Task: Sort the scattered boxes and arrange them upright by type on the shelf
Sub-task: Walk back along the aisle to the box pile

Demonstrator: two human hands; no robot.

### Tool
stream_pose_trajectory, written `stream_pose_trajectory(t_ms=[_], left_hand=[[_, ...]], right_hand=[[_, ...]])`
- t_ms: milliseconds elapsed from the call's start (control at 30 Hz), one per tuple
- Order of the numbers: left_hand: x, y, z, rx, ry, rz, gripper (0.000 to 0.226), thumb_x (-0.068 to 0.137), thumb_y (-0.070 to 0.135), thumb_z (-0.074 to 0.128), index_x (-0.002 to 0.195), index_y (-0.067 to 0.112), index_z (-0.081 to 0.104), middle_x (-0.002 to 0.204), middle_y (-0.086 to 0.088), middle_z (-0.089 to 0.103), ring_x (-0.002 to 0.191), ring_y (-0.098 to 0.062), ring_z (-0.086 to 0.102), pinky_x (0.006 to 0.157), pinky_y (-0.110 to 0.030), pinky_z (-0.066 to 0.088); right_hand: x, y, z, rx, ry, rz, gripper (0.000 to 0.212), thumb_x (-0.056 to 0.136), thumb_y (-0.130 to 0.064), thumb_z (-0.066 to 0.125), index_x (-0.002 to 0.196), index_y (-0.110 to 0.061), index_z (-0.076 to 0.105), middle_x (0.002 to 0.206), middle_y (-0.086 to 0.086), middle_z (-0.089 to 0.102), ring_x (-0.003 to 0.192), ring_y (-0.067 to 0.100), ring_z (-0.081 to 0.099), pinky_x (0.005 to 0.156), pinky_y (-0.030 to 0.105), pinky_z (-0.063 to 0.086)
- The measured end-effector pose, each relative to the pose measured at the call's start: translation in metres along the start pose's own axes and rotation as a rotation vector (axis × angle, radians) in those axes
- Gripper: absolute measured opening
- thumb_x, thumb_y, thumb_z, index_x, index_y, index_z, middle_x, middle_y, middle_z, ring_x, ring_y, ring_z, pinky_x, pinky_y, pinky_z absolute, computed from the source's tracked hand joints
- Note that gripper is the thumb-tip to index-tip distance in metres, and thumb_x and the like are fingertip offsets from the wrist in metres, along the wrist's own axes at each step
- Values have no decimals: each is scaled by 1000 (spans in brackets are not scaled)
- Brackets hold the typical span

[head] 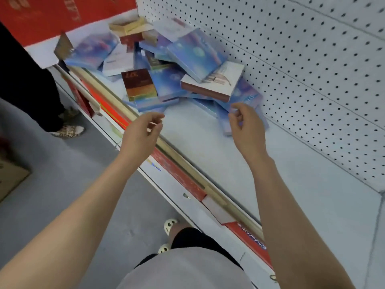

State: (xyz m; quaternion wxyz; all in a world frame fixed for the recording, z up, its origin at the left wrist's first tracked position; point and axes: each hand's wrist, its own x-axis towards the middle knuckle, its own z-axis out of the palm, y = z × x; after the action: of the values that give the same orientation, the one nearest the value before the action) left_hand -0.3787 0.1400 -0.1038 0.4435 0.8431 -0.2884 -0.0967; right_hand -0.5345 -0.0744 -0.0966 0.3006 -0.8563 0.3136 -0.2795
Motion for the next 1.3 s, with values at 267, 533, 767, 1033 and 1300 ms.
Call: stream_pose_trajectory(t_ms=[267,533,767,1033,1300], left_hand=[[129,-3,-12,83,-23,133,32,93,17,60,125,17,60,117,-2,60,101,-19,60,93,-35,49],[226,16,10,105,-159,6,42,89,49,60,116,18,60,105,8,65,93,-16,60,80,-32,45],[272,-2,39,-402,-238,-247,68,51,72,74,92,20,63,94,-6,71,86,-28,70,81,-46,57],[271,-14,-11,-663,-184,-243,15,97,18,54,99,16,40,88,0,51,72,-14,59,58,-24,57],[262,-31,-29,-658,-258,-216,16,100,18,49,113,19,40,97,7,53,91,-20,62,72,-33,56]], right_hand=[[120,-4,41,-268,-2,282,50,99,-34,53,140,-7,45,131,18,56,123,34,50,96,37,36],[135,-10,67,12,40,619,71,91,-44,66,143,-9,32,124,9,61,117,30,57,91,37,44],[134,-16,71,258,67,838,42,82,-38,77,111,-9,69,99,4,74,86,18,70,82,35,58],[113,-45,79,539,305,898,14,87,-18,75,92,-17,61,85,-3,66,71,8,63,61,27,56],[109,-63,79,575,394,956,43,86,-35,75,118,-15,55,100,0,64,82,14,63,72,39,60]])
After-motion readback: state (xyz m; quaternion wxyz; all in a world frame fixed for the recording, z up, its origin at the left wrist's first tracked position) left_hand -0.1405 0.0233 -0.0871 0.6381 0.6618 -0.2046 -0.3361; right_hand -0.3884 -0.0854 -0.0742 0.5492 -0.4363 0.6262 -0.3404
